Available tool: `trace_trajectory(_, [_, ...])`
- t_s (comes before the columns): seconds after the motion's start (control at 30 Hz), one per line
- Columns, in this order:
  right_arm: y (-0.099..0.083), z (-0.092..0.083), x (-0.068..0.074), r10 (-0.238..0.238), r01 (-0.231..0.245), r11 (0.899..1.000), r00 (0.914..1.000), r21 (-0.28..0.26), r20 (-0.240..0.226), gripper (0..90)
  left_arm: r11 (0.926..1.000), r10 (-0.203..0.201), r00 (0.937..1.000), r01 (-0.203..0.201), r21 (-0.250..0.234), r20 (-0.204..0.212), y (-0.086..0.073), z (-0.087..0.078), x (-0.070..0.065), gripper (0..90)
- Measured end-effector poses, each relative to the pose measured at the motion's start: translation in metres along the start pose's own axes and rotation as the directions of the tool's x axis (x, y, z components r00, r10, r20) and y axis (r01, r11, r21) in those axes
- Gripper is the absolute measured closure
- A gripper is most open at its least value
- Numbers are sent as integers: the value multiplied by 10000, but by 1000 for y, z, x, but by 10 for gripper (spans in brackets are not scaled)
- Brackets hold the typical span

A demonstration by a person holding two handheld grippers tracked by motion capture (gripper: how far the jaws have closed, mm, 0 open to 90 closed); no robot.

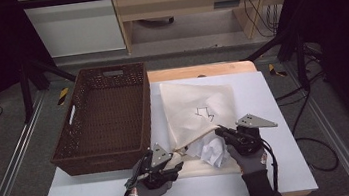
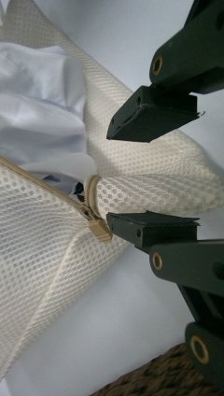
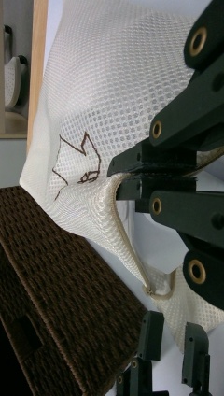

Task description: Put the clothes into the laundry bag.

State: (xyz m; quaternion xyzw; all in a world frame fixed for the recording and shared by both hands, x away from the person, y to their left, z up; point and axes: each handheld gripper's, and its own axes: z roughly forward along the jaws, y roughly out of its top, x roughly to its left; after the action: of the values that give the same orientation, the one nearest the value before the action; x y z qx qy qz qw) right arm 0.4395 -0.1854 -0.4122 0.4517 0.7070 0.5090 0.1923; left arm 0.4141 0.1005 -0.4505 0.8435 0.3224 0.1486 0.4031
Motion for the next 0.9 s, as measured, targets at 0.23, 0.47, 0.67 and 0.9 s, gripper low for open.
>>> trace_trajectory(0.23, [0,0,1,-81,81,10000,10000,38,5,876,9984,-161,9991,182,540,-384,-16,3,8,534])
trace_trajectory(0.47, [-1,2,3,-173,172,9997,9998,145,62,875,9954,-635,9969,599,753,467,-26,2,12,730])
trace_trajectory(0.67, [-3,3,5,-228,227,9996,9997,149,104,838,9946,-602,9964,548,885,595,-31,6,10,839])
trace_trajectory(0.9, [0,-2,14,-564,553,9980,9978,304,354,616,9960,-693,9950,650,607,722,-36,7,12,840])
